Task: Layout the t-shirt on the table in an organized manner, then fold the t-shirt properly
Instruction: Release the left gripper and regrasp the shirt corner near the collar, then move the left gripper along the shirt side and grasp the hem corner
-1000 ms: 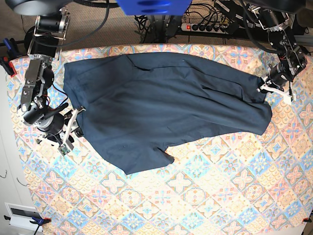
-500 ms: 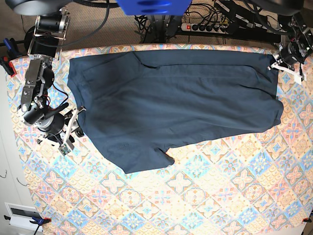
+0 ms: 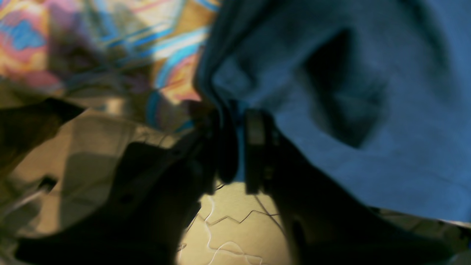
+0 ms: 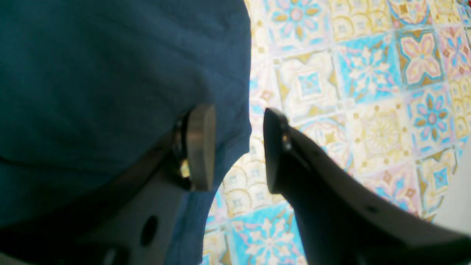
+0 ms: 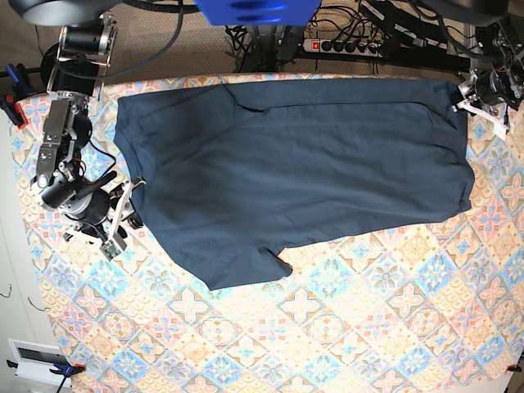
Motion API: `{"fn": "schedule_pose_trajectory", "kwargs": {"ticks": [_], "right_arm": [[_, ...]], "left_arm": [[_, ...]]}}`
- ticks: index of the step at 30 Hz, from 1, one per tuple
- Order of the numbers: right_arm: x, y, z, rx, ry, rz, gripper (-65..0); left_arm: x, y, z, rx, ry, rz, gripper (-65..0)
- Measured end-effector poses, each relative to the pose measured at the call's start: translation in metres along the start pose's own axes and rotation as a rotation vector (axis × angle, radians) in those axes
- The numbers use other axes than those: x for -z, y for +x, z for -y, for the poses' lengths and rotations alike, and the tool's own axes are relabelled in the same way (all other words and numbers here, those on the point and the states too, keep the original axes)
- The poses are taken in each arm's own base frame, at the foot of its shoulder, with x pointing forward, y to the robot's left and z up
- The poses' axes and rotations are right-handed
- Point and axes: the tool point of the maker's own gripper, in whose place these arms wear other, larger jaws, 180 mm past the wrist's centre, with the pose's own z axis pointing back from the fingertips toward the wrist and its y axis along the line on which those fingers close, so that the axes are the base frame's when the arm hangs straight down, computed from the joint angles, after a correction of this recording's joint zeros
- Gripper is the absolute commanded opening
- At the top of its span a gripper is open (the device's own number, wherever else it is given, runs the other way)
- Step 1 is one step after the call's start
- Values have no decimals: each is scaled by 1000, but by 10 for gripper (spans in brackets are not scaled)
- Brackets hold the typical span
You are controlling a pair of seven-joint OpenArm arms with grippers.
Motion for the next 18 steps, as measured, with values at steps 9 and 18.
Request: {"fn": "schedule_pose_trajectory", "kwargs": {"ticks": [9,18], "right_arm": [[0,-1,0,1,-1,-4,-440],[0,0,0,1,1,0,-440]], "left_arm": [[-17,-1,24,-52,-203,-14,-120],[-70,62,18,-185,-350,249,-91]]}}
